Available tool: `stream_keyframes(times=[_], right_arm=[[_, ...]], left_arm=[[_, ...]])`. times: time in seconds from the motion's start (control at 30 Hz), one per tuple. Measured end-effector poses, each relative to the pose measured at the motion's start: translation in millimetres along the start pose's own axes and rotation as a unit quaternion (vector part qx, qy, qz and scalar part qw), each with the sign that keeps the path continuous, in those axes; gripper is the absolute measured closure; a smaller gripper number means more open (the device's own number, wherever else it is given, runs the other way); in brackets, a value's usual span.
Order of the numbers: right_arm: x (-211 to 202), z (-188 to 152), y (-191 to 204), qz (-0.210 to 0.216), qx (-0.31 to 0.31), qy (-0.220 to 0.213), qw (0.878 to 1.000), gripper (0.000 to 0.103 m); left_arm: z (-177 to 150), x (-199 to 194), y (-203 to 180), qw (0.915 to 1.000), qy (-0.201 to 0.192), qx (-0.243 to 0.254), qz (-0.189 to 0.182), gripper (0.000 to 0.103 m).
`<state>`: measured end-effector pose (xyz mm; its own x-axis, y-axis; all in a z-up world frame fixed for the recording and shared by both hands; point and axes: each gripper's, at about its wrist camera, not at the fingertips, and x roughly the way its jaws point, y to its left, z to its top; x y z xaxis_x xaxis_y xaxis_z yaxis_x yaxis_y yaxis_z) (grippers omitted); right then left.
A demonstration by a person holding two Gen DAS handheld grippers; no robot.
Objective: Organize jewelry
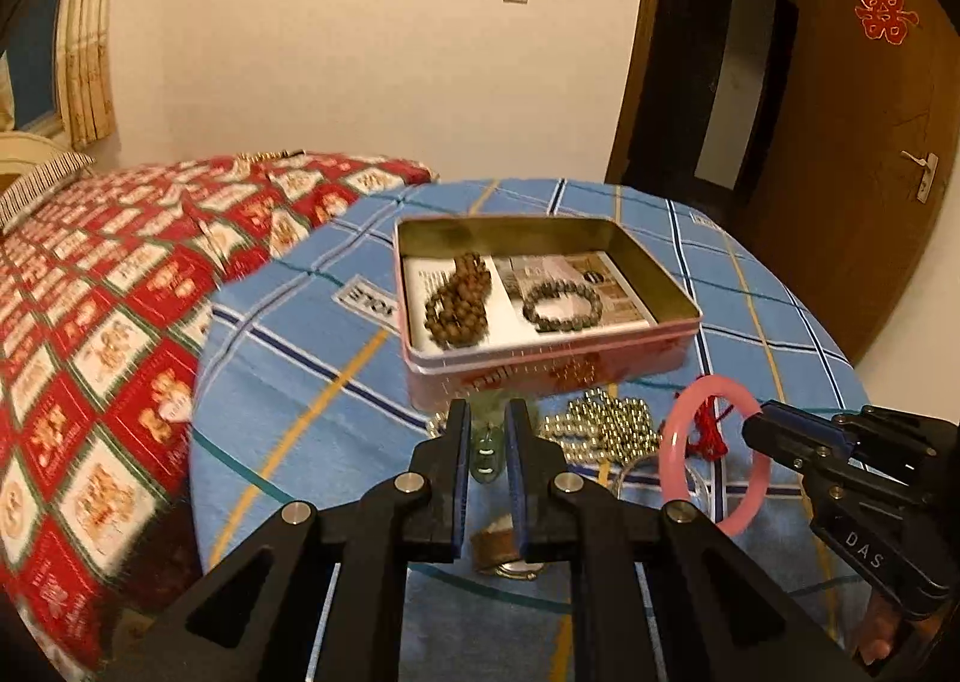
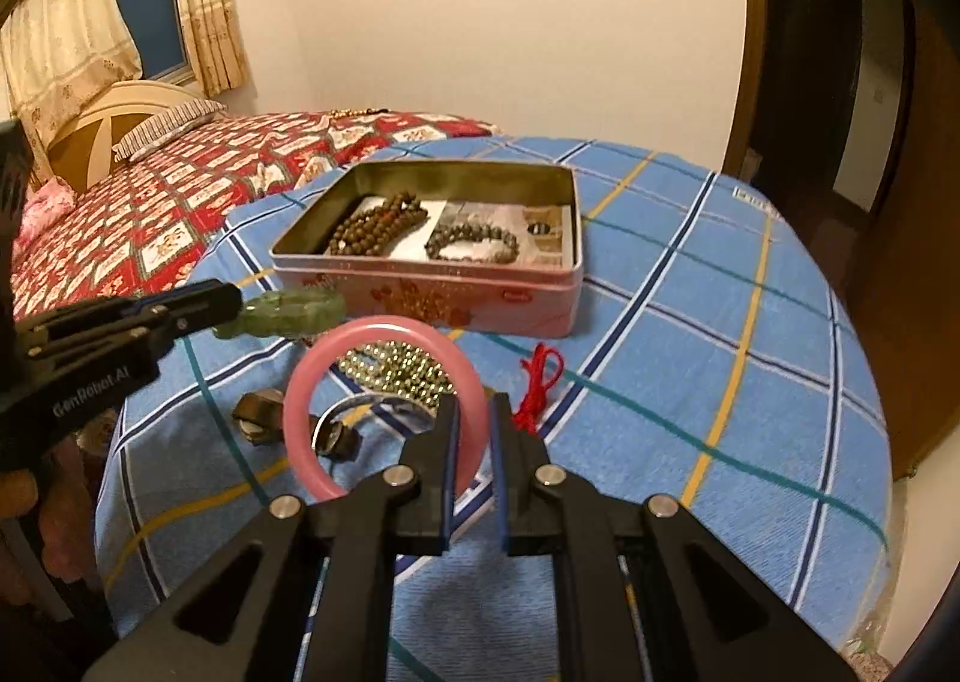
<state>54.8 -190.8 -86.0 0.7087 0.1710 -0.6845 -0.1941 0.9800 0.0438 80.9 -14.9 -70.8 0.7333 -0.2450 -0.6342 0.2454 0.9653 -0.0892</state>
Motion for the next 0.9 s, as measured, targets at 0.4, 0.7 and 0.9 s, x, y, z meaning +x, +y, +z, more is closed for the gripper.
stream_keyframes(times=[0.4,0.7,0.9], right_arm=[[-6,16,-5,-0.021,-0.012,-0.021,0.999,0.091],[-4,7,-10,-0.016,-0.003,-0.011,1.000,0.091],[2,4,-6,-0.004,-0.002,-0.007,1.000,0.091]], left_arm=[[10,-6,3,0.9998,-0.014,0.008,-0.011,0.103],[-21,7,11,0.9998,0.010,-0.016,0.005,0.035],[-26,30,4,0.9984,0.050,-0.006,0.026,0.034]])
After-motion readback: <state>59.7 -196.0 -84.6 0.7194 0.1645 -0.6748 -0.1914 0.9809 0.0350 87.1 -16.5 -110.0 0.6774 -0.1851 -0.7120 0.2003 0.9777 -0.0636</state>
